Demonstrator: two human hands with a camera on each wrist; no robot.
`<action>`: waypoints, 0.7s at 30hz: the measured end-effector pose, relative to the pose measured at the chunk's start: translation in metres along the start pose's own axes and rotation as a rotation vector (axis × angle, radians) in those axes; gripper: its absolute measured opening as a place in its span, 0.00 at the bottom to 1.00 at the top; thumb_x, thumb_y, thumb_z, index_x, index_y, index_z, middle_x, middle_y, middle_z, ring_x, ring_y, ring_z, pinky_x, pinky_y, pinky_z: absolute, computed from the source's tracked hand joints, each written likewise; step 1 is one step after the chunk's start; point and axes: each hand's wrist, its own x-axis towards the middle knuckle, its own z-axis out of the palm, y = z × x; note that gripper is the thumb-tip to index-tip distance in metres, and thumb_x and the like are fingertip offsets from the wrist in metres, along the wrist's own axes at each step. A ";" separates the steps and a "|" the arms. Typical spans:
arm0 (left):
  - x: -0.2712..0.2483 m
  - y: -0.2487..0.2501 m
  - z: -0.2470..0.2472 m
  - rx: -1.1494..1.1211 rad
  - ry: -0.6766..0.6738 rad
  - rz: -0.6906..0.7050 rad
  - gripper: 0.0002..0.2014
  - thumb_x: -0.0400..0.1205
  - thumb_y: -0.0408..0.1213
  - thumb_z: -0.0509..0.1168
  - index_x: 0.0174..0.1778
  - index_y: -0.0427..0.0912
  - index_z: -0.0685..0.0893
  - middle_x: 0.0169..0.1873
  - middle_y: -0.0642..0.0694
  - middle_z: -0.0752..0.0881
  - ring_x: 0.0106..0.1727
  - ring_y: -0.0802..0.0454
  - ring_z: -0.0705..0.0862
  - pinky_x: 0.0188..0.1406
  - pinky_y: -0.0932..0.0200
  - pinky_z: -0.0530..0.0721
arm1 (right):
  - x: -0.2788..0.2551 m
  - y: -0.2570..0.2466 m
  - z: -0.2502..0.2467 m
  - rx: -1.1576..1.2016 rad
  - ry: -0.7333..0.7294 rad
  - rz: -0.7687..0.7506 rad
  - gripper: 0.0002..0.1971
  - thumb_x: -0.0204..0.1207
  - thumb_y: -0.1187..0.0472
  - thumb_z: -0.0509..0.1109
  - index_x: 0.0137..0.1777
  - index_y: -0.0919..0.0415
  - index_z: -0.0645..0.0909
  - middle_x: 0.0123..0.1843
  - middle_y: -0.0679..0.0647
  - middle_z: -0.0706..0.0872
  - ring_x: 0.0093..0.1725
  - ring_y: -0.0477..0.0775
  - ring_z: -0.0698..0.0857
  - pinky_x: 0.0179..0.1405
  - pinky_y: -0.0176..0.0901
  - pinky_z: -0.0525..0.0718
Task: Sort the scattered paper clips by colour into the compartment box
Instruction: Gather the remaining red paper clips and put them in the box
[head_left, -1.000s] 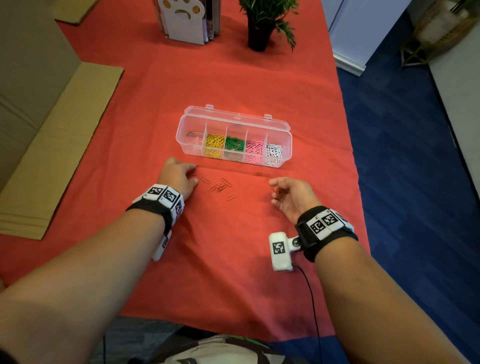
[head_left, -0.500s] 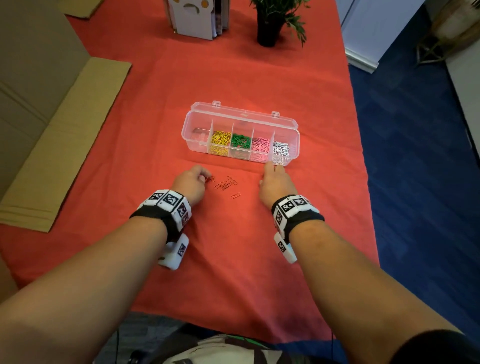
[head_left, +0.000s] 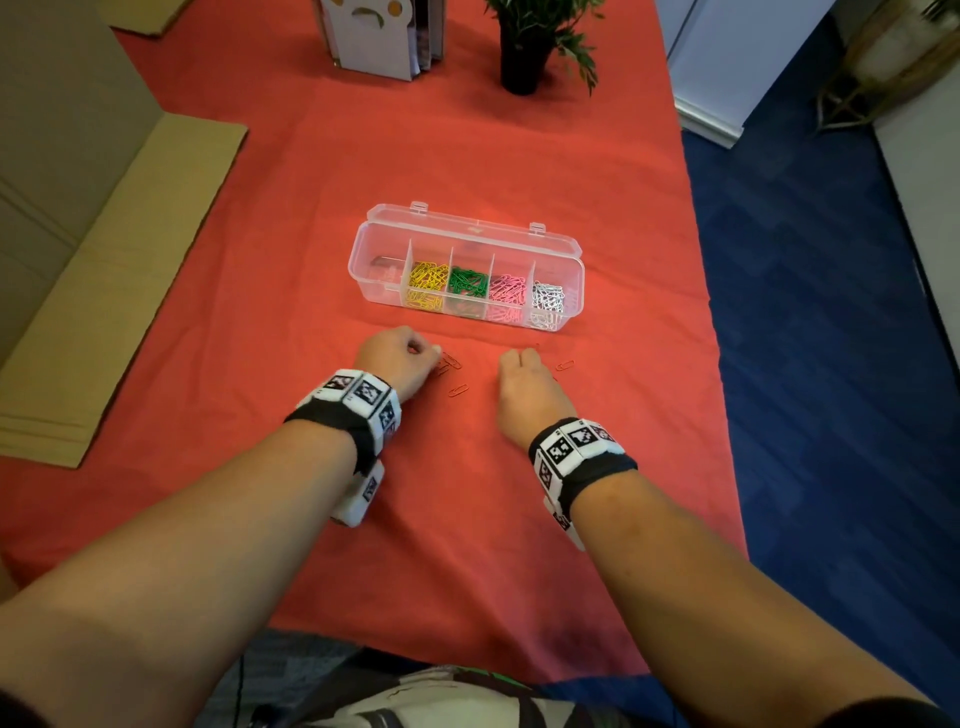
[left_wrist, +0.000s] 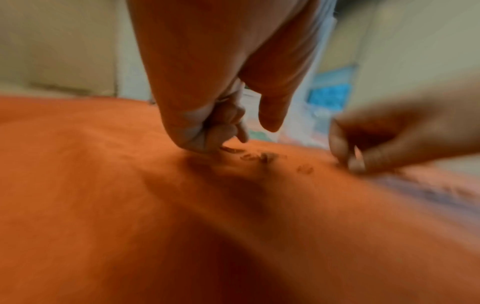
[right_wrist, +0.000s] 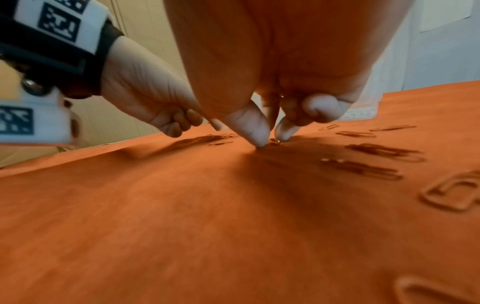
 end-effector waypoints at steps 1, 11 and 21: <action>-0.001 -0.003 0.004 0.131 0.027 0.081 0.11 0.76 0.47 0.68 0.46 0.43 0.86 0.46 0.42 0.87 0.51 0.43 0.84 0.52 0.55 0.79 | -0.001 -0.002 0.001 -0.009 0.002 -0.006 0.15 0.71 0.72 0.58 0.58 0.66 0.69 0.60 0.65 0.74 0.55 0.69 0.80 0.54 0.58 0.82; -0.009 -0.008 0.023 0.398 0.053 0.311 0.08 0.79 0.37 0.65 0.47 0.37 0.83 0.48 0.37 0.79 0.51 0.35 0.81 0.50 0.45 0.79 | -0.022 0.004 0.003 0.005 -0.069 0.026 0.14 0.71 0.72 0.56 0.56 0.64 0.68 0.57 0.65 0.74 0.54 0.68 0.80 0.51 0.58 0.81; -0.025 -0.006 0.026 0.336 -0.024 0.262 0.05 0.81 0.34 0.62 0.49 0.37 0.80 0.51 0.37 0.83 0.55 0.37 0.81 0.53 0.48 0.76 | -0.042 0.016 0.012 -0.010 -0.027 0.016 0.12 0.73 0.72 0.55 0.55 0.64 0.71 0.57 0.62 0.72 0.50 0.66 0.80 0.48 0.56 0.80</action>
